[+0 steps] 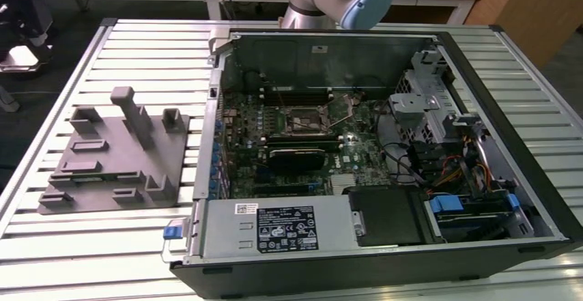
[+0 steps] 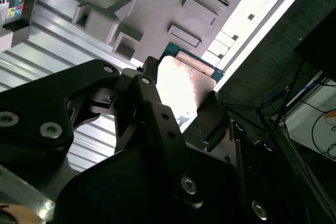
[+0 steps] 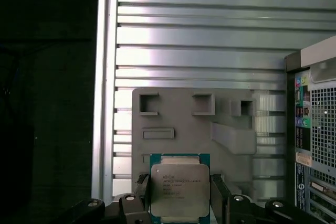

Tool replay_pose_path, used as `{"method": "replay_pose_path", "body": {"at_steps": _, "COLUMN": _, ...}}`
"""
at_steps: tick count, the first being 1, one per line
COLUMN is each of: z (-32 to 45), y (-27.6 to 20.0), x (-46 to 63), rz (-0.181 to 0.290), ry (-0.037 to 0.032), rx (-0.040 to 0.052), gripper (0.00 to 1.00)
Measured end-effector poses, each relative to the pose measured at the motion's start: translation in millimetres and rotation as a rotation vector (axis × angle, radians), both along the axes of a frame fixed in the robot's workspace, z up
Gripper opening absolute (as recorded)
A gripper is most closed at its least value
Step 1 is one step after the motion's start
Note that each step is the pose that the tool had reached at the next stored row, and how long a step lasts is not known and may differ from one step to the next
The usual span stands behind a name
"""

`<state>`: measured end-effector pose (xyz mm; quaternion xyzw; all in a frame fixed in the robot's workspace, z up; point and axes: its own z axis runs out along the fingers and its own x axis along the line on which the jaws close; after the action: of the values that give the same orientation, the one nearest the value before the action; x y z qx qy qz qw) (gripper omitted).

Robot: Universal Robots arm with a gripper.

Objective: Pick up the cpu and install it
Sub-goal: 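Pick up the cpu and move it towards the insertion slot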

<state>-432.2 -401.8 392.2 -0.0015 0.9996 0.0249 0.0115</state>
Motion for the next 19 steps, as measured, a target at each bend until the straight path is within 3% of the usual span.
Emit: {"method": "replay_pose_path", "body": {"at_steps": 19, "z": 0.0, "y": 0.0, "x": 30.6, "rz": 0.000, "ry": 0.0001, "rx": 0.0000, "gripper": 0.54}}
